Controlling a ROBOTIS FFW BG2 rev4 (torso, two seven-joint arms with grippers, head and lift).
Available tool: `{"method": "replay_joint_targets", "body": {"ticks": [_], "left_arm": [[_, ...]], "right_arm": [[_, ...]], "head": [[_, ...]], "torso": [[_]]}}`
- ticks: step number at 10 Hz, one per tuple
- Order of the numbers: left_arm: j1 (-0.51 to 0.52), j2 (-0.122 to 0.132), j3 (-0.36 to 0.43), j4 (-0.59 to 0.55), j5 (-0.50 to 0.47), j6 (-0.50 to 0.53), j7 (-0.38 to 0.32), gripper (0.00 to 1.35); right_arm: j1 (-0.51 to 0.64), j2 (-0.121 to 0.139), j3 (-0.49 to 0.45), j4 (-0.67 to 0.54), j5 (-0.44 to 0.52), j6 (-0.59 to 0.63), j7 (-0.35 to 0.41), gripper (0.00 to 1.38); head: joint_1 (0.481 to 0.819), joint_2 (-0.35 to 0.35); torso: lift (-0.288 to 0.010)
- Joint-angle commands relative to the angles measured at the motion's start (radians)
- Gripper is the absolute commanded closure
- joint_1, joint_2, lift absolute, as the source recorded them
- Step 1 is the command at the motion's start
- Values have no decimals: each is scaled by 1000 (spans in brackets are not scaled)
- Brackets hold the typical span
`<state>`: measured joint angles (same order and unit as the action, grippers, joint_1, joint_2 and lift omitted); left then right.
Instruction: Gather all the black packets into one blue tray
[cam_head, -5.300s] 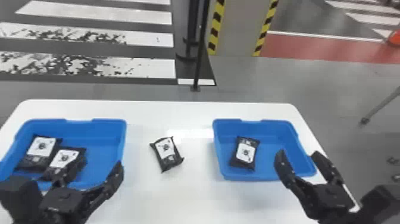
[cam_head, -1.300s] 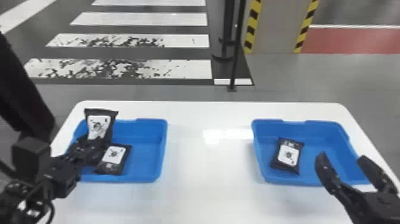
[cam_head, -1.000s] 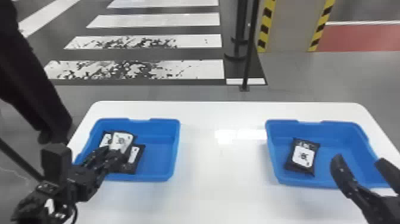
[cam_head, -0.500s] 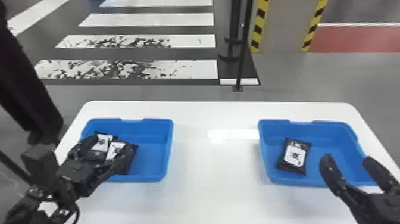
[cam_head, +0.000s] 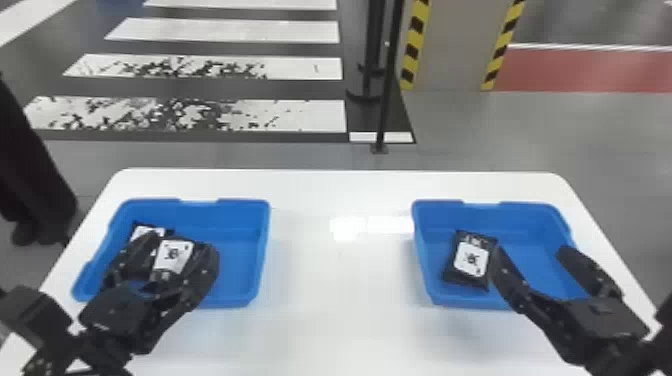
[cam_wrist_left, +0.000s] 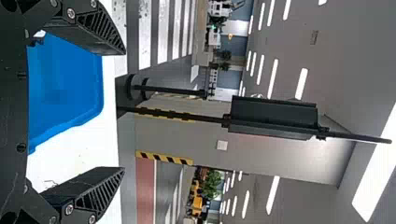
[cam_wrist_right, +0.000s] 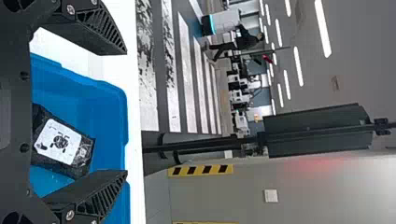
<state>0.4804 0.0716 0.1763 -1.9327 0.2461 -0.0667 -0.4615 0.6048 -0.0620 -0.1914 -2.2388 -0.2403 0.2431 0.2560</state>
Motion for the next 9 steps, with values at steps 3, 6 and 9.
{"method": "replay_joint_targets", "body": {"ticks": [3,6,9], "left_arm": [[18,5,-31,0,31,-2,0,170],[25,7,-47,-5,49,-22,0,170],[40,5,-39,-12,65,-17,0,170]], "right_arm": [[-156,-4,4,46,53,260,54,113],[-350,-22,46,213,87,395,101,114],[-470,-27,60,370,69,417,104,113]], "head": [[695,-27],[695,-23],[695,-9]], "torso": [[-110],[-110],[-110]]}}
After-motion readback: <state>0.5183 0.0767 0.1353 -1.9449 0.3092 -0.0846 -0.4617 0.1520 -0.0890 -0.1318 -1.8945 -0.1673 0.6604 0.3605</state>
